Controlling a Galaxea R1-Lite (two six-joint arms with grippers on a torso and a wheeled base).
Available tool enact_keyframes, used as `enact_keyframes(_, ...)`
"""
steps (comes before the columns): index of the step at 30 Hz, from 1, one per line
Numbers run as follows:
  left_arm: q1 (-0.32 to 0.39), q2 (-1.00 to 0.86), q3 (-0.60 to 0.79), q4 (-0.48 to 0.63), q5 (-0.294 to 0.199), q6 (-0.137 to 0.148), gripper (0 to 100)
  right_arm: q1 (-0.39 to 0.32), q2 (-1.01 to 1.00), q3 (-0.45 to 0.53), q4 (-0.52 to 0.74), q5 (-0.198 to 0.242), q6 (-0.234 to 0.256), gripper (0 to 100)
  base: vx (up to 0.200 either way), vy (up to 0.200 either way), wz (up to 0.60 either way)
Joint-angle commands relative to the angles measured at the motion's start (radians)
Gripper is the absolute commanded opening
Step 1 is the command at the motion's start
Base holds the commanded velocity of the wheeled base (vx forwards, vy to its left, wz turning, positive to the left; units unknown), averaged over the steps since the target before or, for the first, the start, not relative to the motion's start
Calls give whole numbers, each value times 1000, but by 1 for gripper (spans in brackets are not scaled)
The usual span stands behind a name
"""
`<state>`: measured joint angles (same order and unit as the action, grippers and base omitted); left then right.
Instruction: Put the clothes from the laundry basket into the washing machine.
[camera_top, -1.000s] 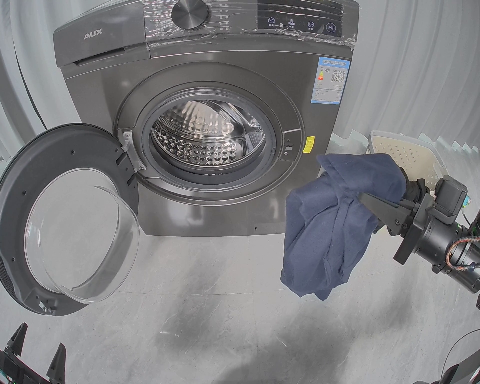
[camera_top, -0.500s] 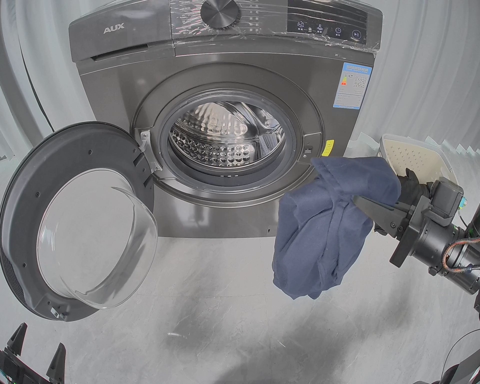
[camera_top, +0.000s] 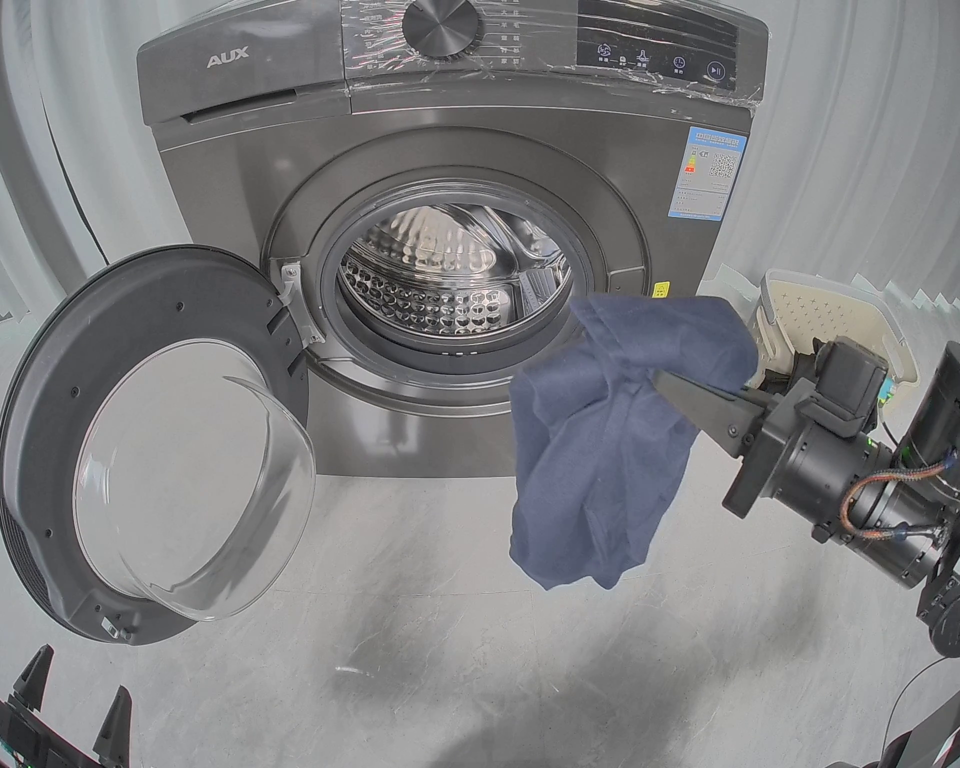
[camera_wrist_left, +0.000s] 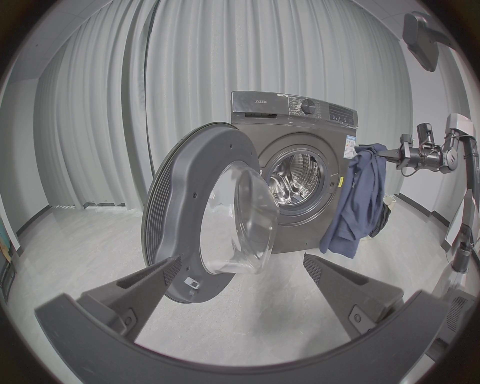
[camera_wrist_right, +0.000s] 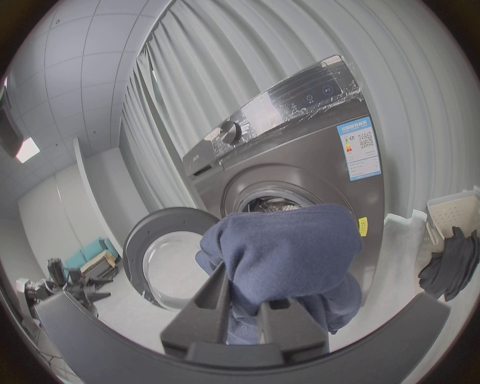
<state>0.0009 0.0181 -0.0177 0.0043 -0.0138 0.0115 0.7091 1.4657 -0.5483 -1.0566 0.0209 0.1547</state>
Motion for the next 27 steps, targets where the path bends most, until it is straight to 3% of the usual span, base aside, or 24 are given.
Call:
enact_keyframes(1,1,-18,18,0,-8,18,100,49,104,-35,-62,-56,39,0,0,0,0)
enact_keyframes(2,1,-18,18,-1,-12,31,100,55,119,-45,-72,-73,48,0,0,0,0)
enact_keyframes(4,2,-17,-8,-33,-34,25,100,64,142,-67,-85,-98,54,0,0,0,0)
enact_keyframes(7,-2,40,-151,-102,-106,22,100,76,160,-84,-88,-104,54,0,0,0,0)
enact_keyframes(11,1,249,-186,-96,-291,27,100,79,196,-116,-89,-105,54,0,0,0,0)
enact_keyframes(12,2,295,-182,-104,-324,28,100,78,200,-122,-89,-104,54,0,0,0,0)
enact_keyframes(13,2,295,-182,-104,-324,28,100,78,200,-122,-89,-104,54,0,0,0,0)
enact_keyframes(15,-13,457,-177,-194,-454,33,100,70,212,-133,-91,-104,54,0,0,0,0)
enact_keyframes(16,-19,525,-180,-234,-485,44,100,69,219,-140,-91,-104,54,0,0,0,0)
enact_keyframes(20,-62,730,-197,-392,-506,81,100,67,246,-203,-91,-104,62,0,0,0,0)
enact_keyframes(27,-200,1080,-196,-647,-499,79,100,70,285,-295,-111,-102,82,0,0,0,0)
